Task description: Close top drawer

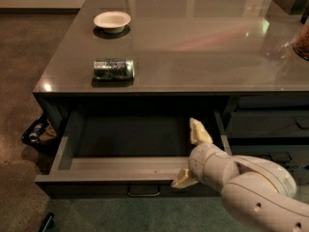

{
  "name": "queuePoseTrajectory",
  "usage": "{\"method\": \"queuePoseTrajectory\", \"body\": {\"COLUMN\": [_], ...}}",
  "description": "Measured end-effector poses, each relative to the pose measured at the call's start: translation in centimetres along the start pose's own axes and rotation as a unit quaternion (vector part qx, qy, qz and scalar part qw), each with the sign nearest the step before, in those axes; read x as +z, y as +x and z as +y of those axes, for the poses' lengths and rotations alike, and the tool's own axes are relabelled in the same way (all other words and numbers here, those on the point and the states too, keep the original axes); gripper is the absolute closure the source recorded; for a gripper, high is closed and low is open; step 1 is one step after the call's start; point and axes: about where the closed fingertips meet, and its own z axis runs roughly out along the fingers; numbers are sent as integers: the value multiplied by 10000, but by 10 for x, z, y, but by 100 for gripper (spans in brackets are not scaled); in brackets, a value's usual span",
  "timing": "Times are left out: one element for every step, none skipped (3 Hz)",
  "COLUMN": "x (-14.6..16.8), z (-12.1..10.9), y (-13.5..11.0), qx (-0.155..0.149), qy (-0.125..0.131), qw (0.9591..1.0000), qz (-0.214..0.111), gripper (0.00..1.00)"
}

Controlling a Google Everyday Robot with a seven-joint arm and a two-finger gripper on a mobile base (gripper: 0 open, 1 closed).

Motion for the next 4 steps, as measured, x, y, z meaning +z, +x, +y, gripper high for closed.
{"method": "queuePoseTrajectory", "body": {"x": [10, 38, 38, 52], "z": [-4, -19, -19, -27], "y": [-7, -27, -27, -24], "qx": [-82, -276, -276, -277], "qy": [-4, 16, 16, 48], "qw": [9999, 9987, 9987, 9984], "qz": [-124, -422, -422, -487], "gripper": [0, 0, 0, 0]}}
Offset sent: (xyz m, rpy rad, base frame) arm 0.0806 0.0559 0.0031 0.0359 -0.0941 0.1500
